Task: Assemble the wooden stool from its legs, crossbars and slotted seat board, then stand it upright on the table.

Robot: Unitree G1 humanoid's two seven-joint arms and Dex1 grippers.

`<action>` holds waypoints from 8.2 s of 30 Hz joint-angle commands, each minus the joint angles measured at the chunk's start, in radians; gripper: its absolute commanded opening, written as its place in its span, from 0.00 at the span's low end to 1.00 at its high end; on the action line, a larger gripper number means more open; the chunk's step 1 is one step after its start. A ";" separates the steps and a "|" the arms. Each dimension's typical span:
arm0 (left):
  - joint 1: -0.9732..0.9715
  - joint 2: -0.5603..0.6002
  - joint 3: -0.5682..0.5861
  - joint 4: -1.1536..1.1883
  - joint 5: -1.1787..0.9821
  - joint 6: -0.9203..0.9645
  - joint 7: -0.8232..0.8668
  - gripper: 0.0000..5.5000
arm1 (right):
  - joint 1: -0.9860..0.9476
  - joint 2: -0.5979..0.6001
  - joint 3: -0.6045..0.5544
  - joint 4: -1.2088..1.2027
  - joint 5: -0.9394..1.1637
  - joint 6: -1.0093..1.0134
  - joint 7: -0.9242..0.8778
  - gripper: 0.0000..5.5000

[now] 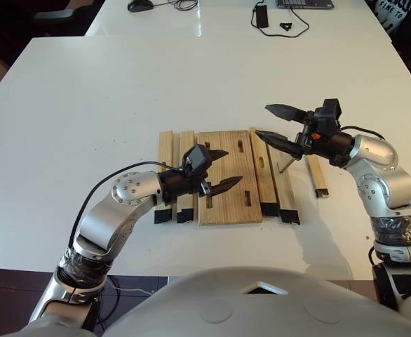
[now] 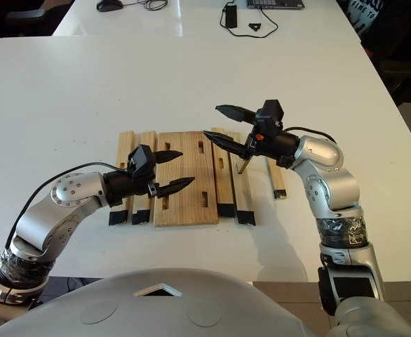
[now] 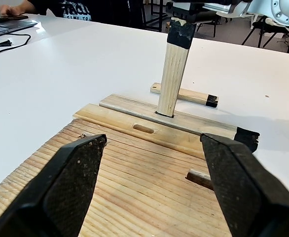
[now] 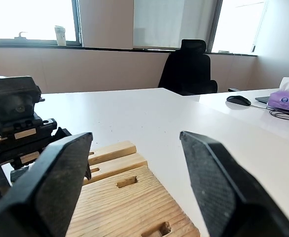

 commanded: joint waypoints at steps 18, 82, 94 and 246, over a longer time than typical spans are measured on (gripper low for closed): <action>0.026 -0.003 0.028 0.004 0.011 -0.002 0.017 0.64 | 0.279 -0.279 0.141 0.091 -0.279 -0.134 0.282 0.59; 0.036 -0.052 0.081 0.007 0.003 0.019 0.073 0.64 | 0.267 0.027 -0.165 -0.053 -0.107 0.102 -0.247 0.37; -0.156 -0.206 0.383 -0.018 -0.864 0.253 0.202 0.82 | 0.103 -0.075 -0.207 -0.258 0.402 0.371 0.000 0.37; 0.013 0.308 0.149 0.146 -0.027 -0.197 -0.308 0.61 | 0.253 -0.038 -0.107 0.030 -0.056 0.099 0.035 0.58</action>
